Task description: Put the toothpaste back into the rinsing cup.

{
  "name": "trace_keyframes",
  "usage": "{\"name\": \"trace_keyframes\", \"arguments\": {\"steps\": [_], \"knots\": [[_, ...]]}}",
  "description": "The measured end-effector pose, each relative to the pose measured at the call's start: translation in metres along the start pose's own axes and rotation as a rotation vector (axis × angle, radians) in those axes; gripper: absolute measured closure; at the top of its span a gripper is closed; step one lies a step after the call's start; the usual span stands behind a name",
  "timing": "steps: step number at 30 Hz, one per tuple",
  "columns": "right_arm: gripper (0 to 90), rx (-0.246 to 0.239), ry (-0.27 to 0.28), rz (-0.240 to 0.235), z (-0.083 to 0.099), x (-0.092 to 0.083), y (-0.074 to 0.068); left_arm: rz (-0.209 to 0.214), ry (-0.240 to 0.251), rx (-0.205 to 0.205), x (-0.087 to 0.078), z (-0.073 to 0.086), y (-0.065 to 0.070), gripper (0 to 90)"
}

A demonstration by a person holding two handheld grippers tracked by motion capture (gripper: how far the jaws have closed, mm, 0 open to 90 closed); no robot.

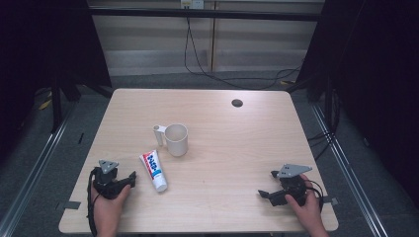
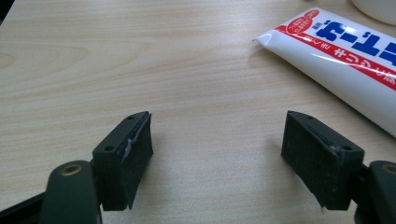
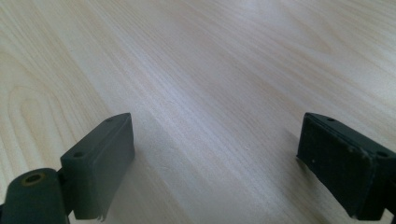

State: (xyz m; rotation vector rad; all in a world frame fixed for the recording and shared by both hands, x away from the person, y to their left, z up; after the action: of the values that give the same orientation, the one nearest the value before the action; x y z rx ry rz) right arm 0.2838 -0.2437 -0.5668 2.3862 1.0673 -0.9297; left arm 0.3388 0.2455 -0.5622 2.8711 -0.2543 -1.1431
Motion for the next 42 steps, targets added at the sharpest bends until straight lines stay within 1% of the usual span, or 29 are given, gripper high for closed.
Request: {"name": "trace_keyframes", "arguments": {"steps": [3,9,10,12,22,25,26,27,28,29,30,32,33,34,37,39,42], "knots": [[10.4,0.000,0.000,0.000,0.000,0.000,0.000,0.004,-0.004,0.008,0.000,0.000,0.000,23.2],[10.4,0.001,0.000,0.000,0.000,0.000,0.000,0.008,-0.010,0.009,0.000,0.001,0.001,21.0],[10.4,0.000,0.000,0.000,0.000,0.000,0.000,0.010,-0.011,0.011,0.001,0.001,0.001,18.5],[10.4,0.001,0.000,0.000,0.000,0.000,0.000,0.016,-0.018,0.015,0.001,0.001,0.002,16.2],[10.4,0.001,0.000,0.000,0.000,0.000,0.000,0.019,-0.022,0.021,0.001,0.001,0.003,15.2],[10.4,0.001,0.000,0.000,0.000,0.000,0.000,0.020,-0.036,0.021,0.001,0.000,0.002,15.3],[10.4,0.001,0.000,0.000,0.000,0.000,0.000,0.019,-0.043,0.026,0.001,0.000,0.002,15.6],[10.4,0.001,0.000,0.000,0.000,0.000,0.000,0.017,-0.054,0.021,0.001,-0.001,0.002,15.8],[10.4,0.000,0.000,0.000,0.000,0.000,0.000,0.017,-0.054,0.021,0.001,-0.001,0.002,16.1],[10.5,0.000,0.000,0.000,0.000,0.000,0.000,0.015,-0.072,0.023,0.001,-0.001,0.003,16.4],[10.5,0.000,0.000,0.000,0.000,0.000,0.000,0.015,-0.072,0.023,0.001,-0.001,0.003,16.7],[10.4,0.001,-0.001,0.000,0.000,0.000,0.000,0.021,-0.094,0.023,0.001,-0.002,0.003,17.1],[10.4,0.001,0.000,0.000,0.000,0.000,0.000,0.026,-0.100,0.011,0.000,-0.003,0.004,18.0],[10.4,0.001,-0.001,0.000,0.000,0.000,0.000,0.039,-0.107,-0.023,0.000,-0.006,0.005,19.7],[10.4,-0.001,-0.001,0.000,0.000,0.000,0.000,0.044,-0.115,-0.034,-0.001,-0.008,0.006,20.4],[10.5,-0.001,-0.001,0.000,0.000,0.000,0.000,0.041,-0.138,-0.027,-0.001,-0.012,0.007,20.4],[10.5,0.001,0.000,0.000,0.000,0.000,0.000,0.040,-0.136,-0.035,-0.001,-0.016,0.009,20.8]]}}
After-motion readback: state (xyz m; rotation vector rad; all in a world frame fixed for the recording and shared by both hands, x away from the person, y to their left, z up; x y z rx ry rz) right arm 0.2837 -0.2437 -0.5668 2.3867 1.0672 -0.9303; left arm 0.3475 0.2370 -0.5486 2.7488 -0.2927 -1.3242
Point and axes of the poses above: each handheld gripper's, and its own axes: x roughly forward along the jaws, z roughly out of its underside, y roughly to its right, the point moved 8 cm from there along x, roughly forward along the jaws, and after that the axes turned 7 degrees about -x, right-handed, at the moved point
